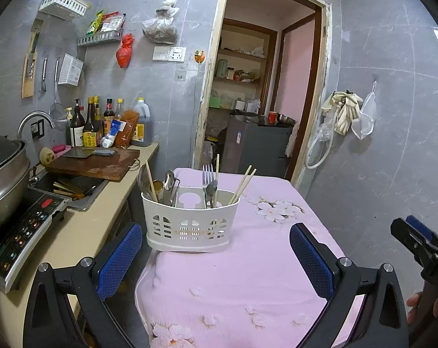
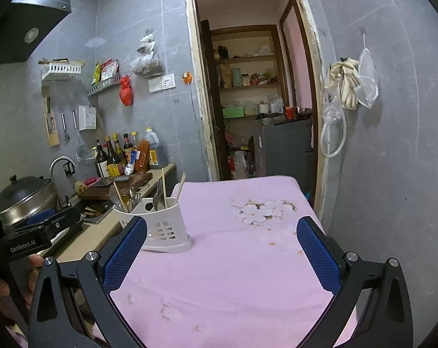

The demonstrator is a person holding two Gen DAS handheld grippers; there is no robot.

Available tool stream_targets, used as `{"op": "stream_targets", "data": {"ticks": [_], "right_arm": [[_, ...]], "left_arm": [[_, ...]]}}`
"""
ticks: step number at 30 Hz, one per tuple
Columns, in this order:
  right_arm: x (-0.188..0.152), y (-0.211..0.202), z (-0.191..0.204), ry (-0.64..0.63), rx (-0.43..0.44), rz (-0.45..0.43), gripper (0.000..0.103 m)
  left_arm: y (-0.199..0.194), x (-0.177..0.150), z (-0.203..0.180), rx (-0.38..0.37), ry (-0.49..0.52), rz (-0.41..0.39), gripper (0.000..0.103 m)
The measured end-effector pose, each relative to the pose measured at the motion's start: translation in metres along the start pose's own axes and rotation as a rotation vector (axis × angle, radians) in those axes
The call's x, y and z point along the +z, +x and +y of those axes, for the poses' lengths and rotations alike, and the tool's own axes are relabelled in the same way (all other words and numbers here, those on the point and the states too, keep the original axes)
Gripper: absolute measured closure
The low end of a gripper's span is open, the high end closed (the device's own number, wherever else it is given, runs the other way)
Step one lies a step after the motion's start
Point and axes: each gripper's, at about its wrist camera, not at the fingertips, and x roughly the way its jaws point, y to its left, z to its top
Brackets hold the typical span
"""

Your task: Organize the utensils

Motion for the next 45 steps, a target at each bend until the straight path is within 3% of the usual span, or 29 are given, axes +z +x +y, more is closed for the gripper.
{"op": "stream_targets", "data": {"ticks": [45], "right_arm": [[-0.011,-0.01,0.018,-0.02,0.015,0.024,0.001]], "left_arm": [[-0.02,-0.011,0.01,0.011,-0.021,0.005,0.001]]}}
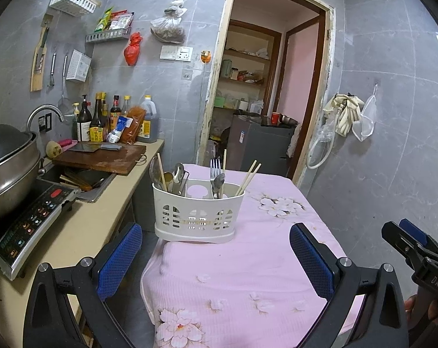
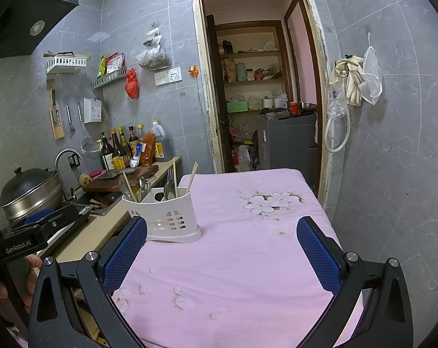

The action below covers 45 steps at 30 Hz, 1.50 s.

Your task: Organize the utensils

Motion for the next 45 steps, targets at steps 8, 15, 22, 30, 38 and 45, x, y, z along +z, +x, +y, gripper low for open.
{"op": "stream_targets", "data": {"ticks": [8,15,22,30,38,45], "right_arm": [[0.0001,0.0001,0.0,0.0,-0.001,-0.001,0.001],[-0.0001,0.0,-0.0002,0.001,0.0,0.001,0.001],[-0.0001,0.0002,0.0001,0.0,-0.001,0.002,0.001],[-0.0031,0.0013,0.0003,-0.003,0.004,0.006,0.001],[-0.0031,0.0013,0.0016,-0.002,0.004,0.007,0.001],[-0.0044,0.0012,0.0026,-0.003,0.004,0.008,0.001]], "left_arm": [[-0.0001,0.0002,0.0003,0.0,-0.002,0.0,0.001],[-0.0005,0.0004,0.0001,0.0,-0.002,0.0,0.001],[-0.0006,0.0008,0.0006,0.001,-0.003,0.0,0.001],[-0.0011,-0.0002,0.0026,0.003,-0.006,0.0,0.001],[-0.0013,-0.0008,0.0031,0.004,-0.007,0.001,0.001],[-0.0009,-0.003,0.0029,0.004,-0.006,0.001,0.001]]}}
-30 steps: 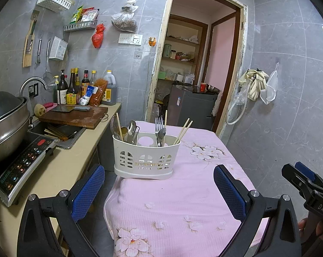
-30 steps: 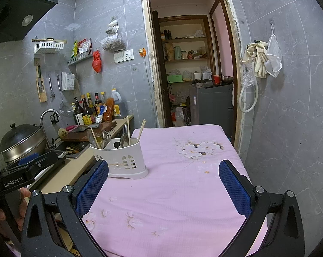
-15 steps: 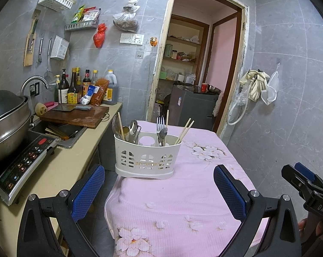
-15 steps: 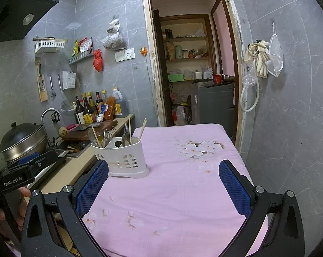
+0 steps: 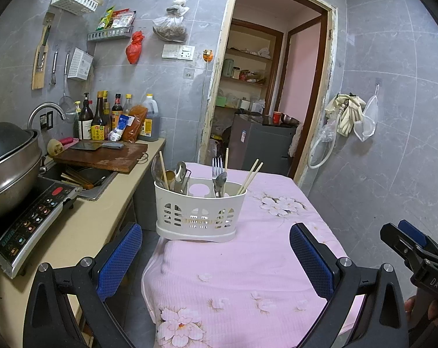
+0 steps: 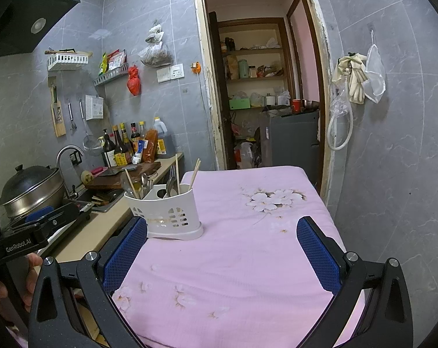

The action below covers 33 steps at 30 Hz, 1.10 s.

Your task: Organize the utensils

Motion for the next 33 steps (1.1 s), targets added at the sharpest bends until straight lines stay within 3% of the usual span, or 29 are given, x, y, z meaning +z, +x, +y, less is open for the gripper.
{"op": "stream_targets", "data": {"ticks": [33], "right_arm": [[-0.008,0.0,0.002,-0.001,0.002,0.009,0.001]], "left_arm": [[0.002,-0.001,-0.002,-0.002,-0.003,0.007,0.001]]}}
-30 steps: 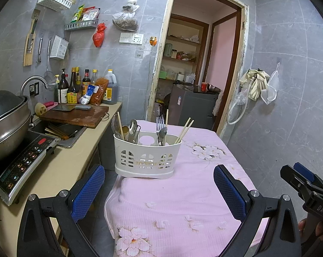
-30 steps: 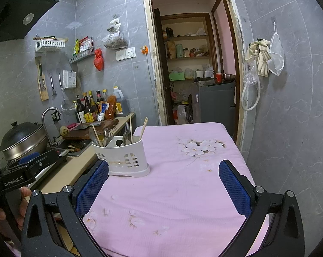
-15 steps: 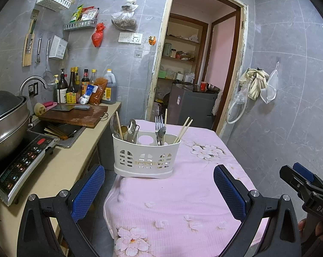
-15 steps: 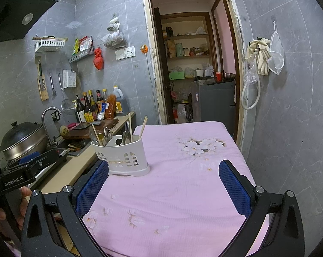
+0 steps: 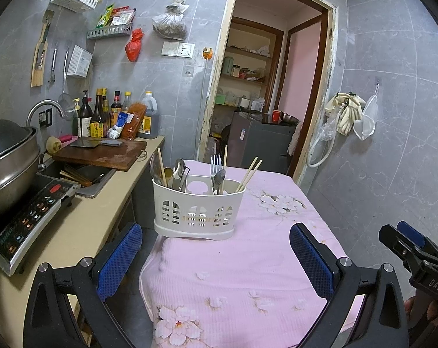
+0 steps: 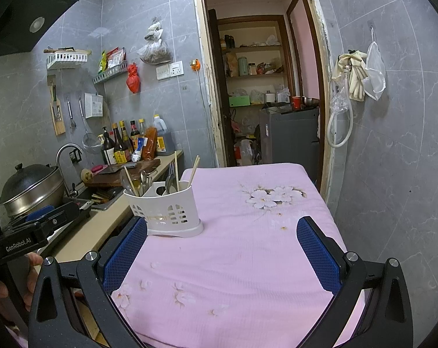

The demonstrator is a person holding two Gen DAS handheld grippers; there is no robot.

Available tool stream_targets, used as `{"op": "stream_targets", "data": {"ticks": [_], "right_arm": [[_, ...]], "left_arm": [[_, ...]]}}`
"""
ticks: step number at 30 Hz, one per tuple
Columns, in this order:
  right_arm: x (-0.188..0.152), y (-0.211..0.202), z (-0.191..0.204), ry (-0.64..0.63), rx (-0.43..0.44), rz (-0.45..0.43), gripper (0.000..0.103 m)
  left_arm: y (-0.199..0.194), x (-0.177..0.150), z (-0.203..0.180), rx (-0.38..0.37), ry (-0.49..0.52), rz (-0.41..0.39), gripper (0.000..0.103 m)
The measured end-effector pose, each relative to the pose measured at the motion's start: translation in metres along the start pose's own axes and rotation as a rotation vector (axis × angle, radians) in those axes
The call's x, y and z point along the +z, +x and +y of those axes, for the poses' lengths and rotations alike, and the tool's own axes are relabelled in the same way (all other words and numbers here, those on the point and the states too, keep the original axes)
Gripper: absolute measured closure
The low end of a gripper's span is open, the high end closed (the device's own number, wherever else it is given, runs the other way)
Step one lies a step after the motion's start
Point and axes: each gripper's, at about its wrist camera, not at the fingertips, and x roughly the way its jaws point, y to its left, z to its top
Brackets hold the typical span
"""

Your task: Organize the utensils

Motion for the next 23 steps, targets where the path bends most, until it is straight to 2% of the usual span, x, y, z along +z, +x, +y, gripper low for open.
{"op": "stream_targets", "data": {"ticks": [23], "right_arm": [[-0.0029,0.0017,-0.002,0.0,-0.006,0.006,0.001]], "left_arm": [[-0.0019,-0.0051,-0.0107,0.006,0.025,0.008,0.001]]}}
